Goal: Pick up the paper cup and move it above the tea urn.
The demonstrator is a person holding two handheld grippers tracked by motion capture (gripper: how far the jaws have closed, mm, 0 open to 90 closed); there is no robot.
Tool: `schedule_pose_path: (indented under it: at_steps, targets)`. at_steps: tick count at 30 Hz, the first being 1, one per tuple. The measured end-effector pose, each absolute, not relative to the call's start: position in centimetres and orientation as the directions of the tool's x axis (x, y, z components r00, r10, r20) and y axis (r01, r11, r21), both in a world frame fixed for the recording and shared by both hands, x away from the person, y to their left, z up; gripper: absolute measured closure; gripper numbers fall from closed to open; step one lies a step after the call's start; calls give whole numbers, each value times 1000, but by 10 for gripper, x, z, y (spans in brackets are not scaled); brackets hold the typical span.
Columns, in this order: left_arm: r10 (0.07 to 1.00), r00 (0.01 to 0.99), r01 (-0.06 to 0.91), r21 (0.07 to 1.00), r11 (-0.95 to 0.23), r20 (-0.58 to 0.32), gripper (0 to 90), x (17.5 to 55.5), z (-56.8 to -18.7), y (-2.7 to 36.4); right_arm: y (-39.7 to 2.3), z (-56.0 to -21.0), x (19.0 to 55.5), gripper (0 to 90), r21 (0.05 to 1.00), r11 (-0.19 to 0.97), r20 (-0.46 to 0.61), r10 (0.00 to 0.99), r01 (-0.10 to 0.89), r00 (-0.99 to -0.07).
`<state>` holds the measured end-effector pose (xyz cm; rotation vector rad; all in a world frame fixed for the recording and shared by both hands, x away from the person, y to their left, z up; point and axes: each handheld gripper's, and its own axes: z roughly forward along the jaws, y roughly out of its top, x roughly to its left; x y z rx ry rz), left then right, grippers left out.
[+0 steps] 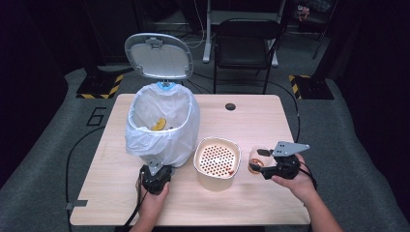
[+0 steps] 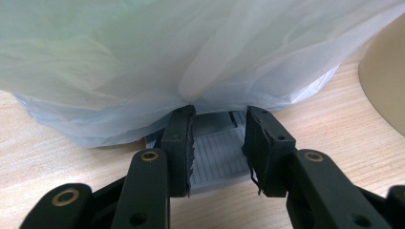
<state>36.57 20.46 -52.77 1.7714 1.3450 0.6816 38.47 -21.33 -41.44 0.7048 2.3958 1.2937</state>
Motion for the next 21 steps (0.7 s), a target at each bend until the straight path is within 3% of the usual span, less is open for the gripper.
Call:
schedule_pose_path:
  at_steps: [21]
  targets:
    - [955, 292, 532, 838, -122, -46, 631, 366, -527, 205, -200, -370, 447, 370, 839, 499, -120, 560, 218, -820]
